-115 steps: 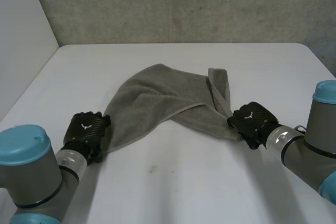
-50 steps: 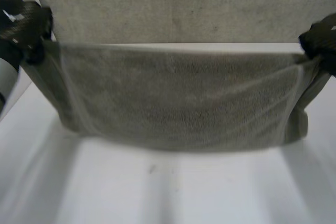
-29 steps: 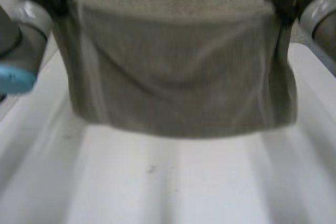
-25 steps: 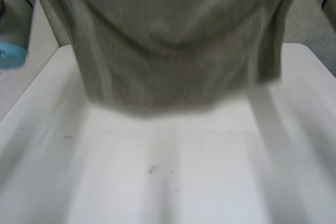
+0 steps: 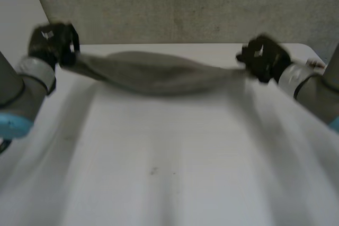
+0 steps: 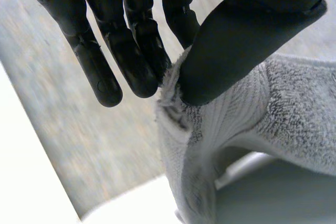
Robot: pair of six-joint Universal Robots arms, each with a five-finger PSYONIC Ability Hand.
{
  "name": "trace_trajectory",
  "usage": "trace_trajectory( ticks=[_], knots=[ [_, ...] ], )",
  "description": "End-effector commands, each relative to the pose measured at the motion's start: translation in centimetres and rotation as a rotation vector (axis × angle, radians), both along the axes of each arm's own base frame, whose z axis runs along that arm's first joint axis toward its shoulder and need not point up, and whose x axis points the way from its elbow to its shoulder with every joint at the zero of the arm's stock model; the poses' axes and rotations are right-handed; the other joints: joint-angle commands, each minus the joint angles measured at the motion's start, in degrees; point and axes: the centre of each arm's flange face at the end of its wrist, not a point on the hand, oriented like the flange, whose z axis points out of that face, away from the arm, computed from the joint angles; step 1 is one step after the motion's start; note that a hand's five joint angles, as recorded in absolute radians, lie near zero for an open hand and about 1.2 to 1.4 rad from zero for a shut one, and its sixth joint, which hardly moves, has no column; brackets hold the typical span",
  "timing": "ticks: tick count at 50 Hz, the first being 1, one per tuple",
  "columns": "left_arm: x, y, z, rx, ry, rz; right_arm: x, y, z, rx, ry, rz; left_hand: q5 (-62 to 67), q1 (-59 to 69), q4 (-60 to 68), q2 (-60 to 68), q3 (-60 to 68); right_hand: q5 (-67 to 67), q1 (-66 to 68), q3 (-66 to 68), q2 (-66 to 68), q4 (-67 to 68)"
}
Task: Fold the towel.
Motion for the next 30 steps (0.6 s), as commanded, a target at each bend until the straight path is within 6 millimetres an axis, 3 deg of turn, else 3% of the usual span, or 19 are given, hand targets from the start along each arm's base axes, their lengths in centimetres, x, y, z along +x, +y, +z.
trace_trajectory(
  ticks=[1, 5, 10, 11, 12, 14, 16, 23, 25, 30],
  knots=[
    [0.2, 2.2, -5.6, 0.096, -0.049, -0.028, -1.1, 1.2, -7.4, 0.062, 0.160, 0.013, 10.70, 10.88, 10.19, 10.18, 10.24, 3.67, 3.82, 3.43, 3.92, 3.13],
    [0.5, 3.4, -6.9, 0.118, -0.130, -0.026, -2.0, 2.2, -8.6, 0.097, 0.175, 0.008, 10.70, 10.88, 10.19, 10.18, 10.24, 3.67, 3.82, 3.43, 3.92, 3.13],
    [1.4, 4.1, -6.2, 0.101, -0.163, -0.004, -3.0, 3.3, -7.5, 0.104, 0.178, -0.011, 10.70, 10.88, 10.19, 10.18, 10.24, 3.67, 3.82, 3.43, 3.92, 3.13],
    [1.7, 4.4, -5.9, 0.099, -0.163, 0.001, -3.2, 3.8, -7.1, 0.099, 0.178, -0.015, 10.70, 10.88, 10.19, 10.18, 10.24, -12.92, -12.78, -13.16, -12.67, -13.47],
    [1.7, 4.4, -5.9, 0.099, -0.163, 0.001, -3.2, 3.8, -7.0, 0.099, 0.178, -0.015, 10.70, 10.88, 10.19, 10.18, 10.24, -13.09, -12.94, -13.33, -12.84, -13.63],
    [1.7, 4.9, -5.6, 0.093, -0.162, 0.000, -3.6, 4.3, -5.7, 0.075, 0.161, -0.018, 10.70, 10.88, 10.19, 10.18, 10.24, -58.99, -58.84, -59.23, -58.74, -59.53],
    [1.6, 5.1, -5.3, 0.085, -0.159, -0.005, -4.1, 4.2, -4.8, 0.059, 0.142, -0.030, 10.70, 10.88, 10.19, 10.18, 10.24, -64.17, -64.03, -64.42, -63.93, -64.72],
    [1.2, 5.8, -4.6, 0.067, -0.159, -0.029, -4.9, 3.4, -2.9, 0.138, -0.048, -0.125, 10.70, 10.88, 10.19, 10.18, 10.24, -66.33, -66.18, -66.57, -66.08, -66.87],
    [1.1, 5.9, -4.3, 0.057, -0.157, -0.032, -5.4, 2.9, -1.7, 0.217, -0.195, -0.199, 10.70, 10.88, 10.19, 10.18, 10.24, -66.33, -66.18, -66.57, -66.08, -66.87],
    [1.2, 5.8, -4.0, 0.050, -0.155, -0.028, -5.5, 2.8, -1.4, 0.382, -0.353, -0.296, 10.70, 10.88, 10.19, 10.18, 10.24, -66.33, -66.18, -66.57, -66.08, -66.87]
  ],
)
